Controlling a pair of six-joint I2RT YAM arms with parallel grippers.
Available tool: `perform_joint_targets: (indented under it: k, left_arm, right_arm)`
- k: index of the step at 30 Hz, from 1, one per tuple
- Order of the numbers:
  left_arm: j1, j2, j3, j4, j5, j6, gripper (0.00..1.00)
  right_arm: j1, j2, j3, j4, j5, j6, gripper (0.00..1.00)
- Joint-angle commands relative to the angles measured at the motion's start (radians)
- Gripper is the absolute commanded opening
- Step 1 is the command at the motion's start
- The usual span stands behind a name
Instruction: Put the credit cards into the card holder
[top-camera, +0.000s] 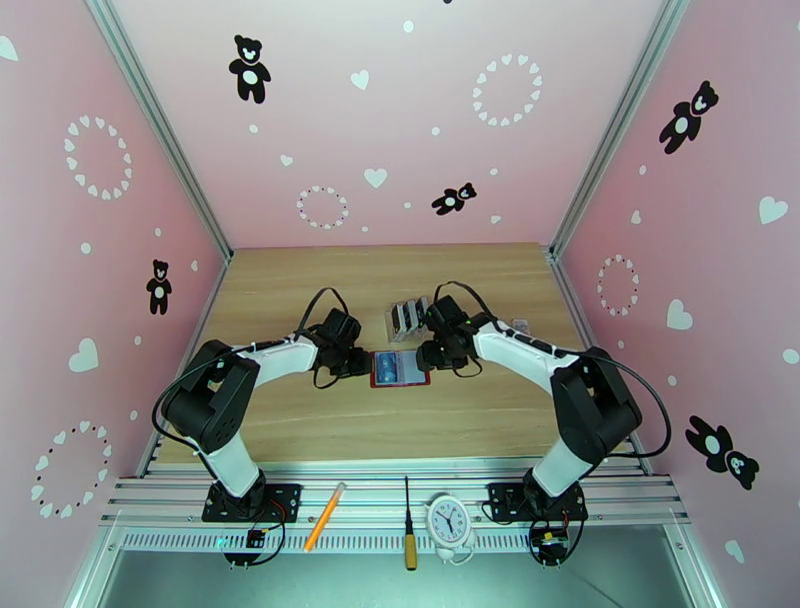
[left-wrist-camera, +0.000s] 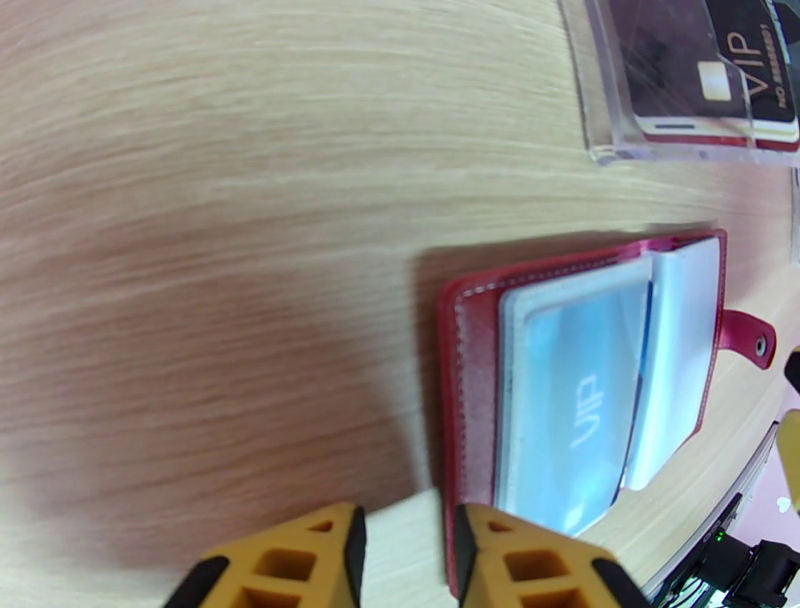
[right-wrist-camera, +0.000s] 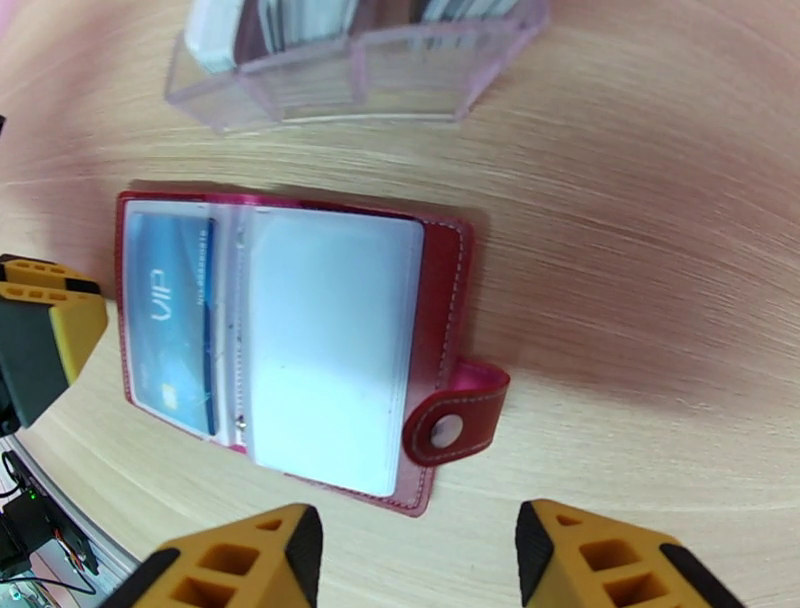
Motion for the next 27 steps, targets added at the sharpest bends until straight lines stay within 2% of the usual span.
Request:
perform_joint_targets:
  k: [1,12,27]
  left_arm:
    - [0.006,-0.017,-0.016,0.004,0.019,-0.004,0.33]
    - [0.005,-0.003,-0.007,0.001,0.021,0.001,0.33]
    - [0.006,0.002,-0.010,0.005,0.021,0.000,0.33]
  right_arm:
    - [-0.001,0.037,-0.003,0.006,-0.001,-0.014,0.56]
    - [0.001,0.102,0.037,0.000,0.061,-0.046,0.55]
    - [0.001,0.143,0.069,0.023,0.077,-0.044,0.46]
